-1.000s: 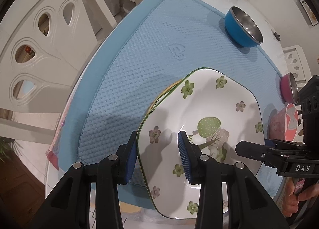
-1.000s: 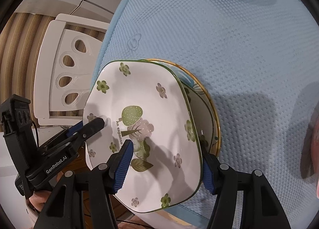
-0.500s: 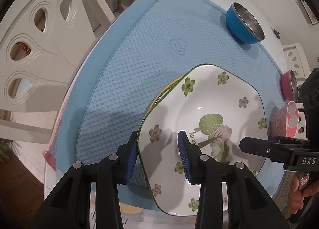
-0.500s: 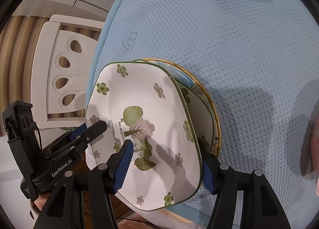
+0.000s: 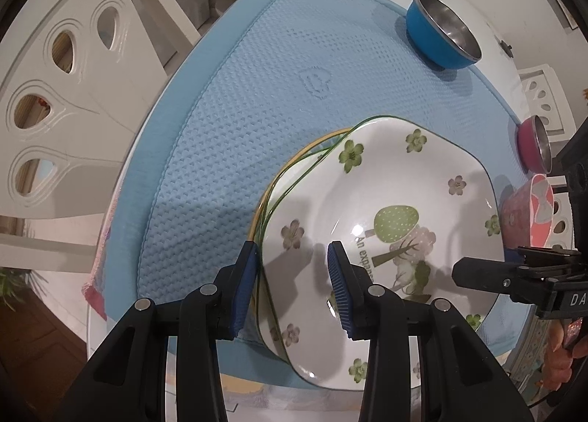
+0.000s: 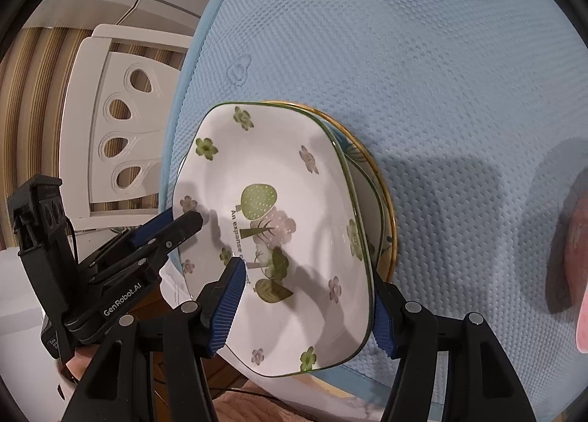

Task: Organize plates and bowls
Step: 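Open both grippers and lift them away from the plate stack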

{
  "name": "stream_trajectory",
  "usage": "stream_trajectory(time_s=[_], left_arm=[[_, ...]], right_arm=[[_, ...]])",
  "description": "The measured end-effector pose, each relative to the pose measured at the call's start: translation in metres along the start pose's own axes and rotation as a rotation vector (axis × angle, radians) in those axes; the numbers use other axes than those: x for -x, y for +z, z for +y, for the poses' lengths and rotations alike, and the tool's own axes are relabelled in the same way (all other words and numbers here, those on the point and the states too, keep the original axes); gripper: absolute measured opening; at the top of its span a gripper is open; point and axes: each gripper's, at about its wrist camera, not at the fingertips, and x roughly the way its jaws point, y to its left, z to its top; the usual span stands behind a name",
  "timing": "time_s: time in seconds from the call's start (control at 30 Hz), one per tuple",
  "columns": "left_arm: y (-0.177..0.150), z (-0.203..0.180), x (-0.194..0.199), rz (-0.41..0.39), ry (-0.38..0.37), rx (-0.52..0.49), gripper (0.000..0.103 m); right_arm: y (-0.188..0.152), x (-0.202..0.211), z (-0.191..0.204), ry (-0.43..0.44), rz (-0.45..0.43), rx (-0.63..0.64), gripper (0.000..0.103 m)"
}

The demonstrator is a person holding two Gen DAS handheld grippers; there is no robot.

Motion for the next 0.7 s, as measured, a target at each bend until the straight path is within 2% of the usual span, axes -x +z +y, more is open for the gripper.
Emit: stream_trajectory(time_s=[0.13, 0.23, 0.3, 0.37, 0.47, 0.57, 0.7], left_arm=[[-0.001, -0.001, 0.000, 0.003, 0.006, 0.000, 0.036], [-0.001, -0.003, 0.001, 0.006, 0.019, 0.000, 0.036], [-0.001, -0.003, 0.002, 0.005, 0.025, 0.005, 0.036], [-0.001, -0.004, 0.004, 0.001, 0.032, 0.007, 0.036], [0.000, -0.004, 0.007, -0.004, 0.047, 0.011, 0.037], [0.001, -0.006, 0.011, -0.011, 0.072, 0.012, 0.037], [0.005, -0.017, 0.017, -0.012, 0.126, -0.001, 0.040]], right_arm=[[-0.001, 0.004, -0.004, 0.014, -0.002, -0.009, 0.061], [-0.001, 0.006, 0.000, -0.011, 0.003, 0.012, 0.061], [-0.001, 0.007, 0.002, -0.045, 0.007, 0.030, 0.061], [0.000, 0.007, 0.002, -0.117, 0.009, 0.045, 0.061], [-0.001, 0.012, -0.005, -0.055, 0.001, 0.033, 0.061], [-0.003, 0.016, -0.014, -0.061, -0.007, 0.021, 0.061], [-0.009, 0.027, -0.021, -0.017, -0.032, 0.023, 0.061]])
